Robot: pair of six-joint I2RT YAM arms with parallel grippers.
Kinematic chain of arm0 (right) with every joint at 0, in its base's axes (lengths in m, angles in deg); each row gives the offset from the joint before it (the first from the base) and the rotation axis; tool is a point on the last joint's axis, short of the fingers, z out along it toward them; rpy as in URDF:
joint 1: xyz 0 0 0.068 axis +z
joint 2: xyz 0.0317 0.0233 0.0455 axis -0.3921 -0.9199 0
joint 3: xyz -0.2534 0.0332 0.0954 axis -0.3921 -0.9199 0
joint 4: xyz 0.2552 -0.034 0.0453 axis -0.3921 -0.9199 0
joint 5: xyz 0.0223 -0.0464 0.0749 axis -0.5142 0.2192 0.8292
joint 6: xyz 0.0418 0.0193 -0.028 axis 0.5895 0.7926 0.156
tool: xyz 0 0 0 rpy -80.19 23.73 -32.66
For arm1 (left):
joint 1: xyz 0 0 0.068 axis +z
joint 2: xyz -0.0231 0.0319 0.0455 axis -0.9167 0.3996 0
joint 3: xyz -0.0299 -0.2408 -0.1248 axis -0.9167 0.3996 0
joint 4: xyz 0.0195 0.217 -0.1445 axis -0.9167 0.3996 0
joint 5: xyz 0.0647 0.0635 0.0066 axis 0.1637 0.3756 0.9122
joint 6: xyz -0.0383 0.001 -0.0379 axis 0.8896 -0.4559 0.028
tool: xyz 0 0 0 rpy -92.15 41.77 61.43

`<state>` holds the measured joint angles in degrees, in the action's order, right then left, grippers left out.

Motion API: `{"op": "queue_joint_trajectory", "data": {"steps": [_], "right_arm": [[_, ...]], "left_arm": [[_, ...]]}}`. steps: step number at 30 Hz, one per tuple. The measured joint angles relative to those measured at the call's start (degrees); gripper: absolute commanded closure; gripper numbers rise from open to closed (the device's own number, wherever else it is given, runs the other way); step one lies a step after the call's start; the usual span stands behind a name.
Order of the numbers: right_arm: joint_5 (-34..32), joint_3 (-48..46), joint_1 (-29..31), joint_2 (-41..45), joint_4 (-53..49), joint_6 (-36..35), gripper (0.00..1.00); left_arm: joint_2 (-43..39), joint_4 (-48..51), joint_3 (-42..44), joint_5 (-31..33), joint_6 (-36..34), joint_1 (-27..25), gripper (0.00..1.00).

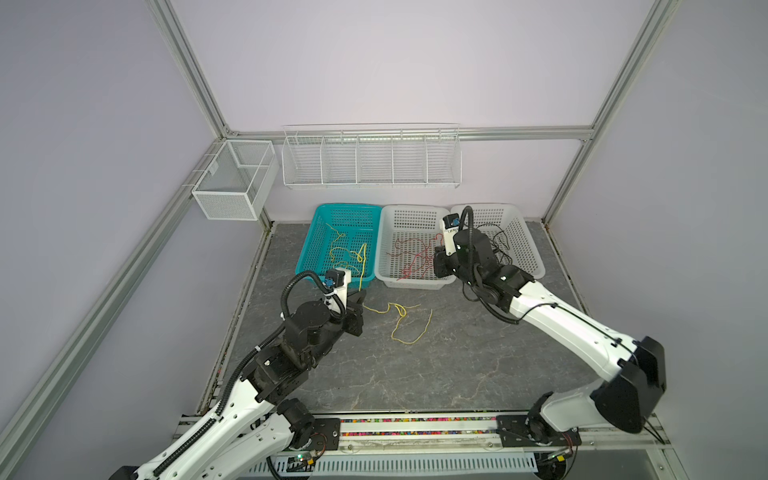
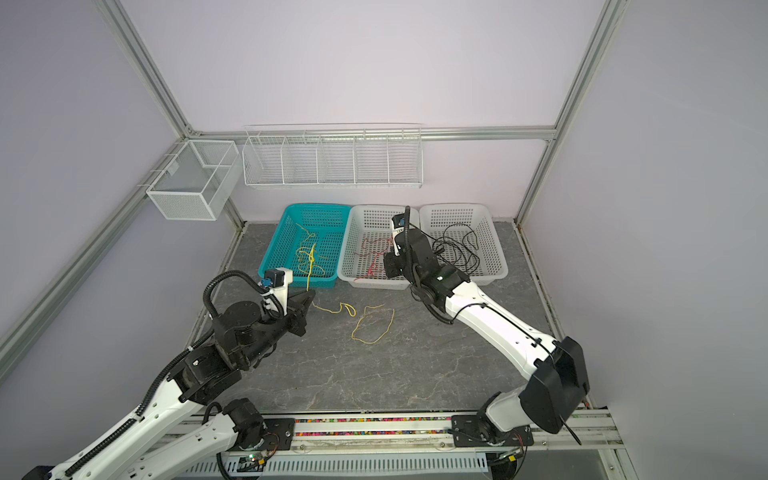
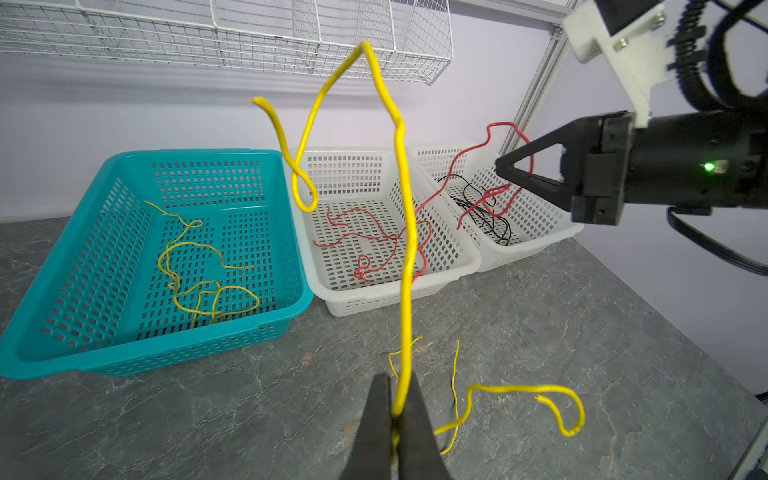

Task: Untangle the cables
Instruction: 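Carry the red wire over the white basket with the right gripper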

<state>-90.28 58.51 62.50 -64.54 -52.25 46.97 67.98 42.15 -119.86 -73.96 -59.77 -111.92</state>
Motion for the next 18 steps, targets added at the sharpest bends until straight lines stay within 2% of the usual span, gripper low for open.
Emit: {"op": "queue_joint_trajectory", "data": {"steps": [9, 18], "right_arm": [[5.6, 8.1, -6.0, -14.3, -1.1, 3.3, 0.94], [10.5, 12.0, -8.6, -21.6, -2.8, 5.5, 0.93]], "left_arm": [[-0.2, -0.6, 0.5, 0.0, -0.9, 0.0, 1.0], [-0.1, -0.7, 0.5, 0.0, -1.1, 0.0, 1.0]]}}
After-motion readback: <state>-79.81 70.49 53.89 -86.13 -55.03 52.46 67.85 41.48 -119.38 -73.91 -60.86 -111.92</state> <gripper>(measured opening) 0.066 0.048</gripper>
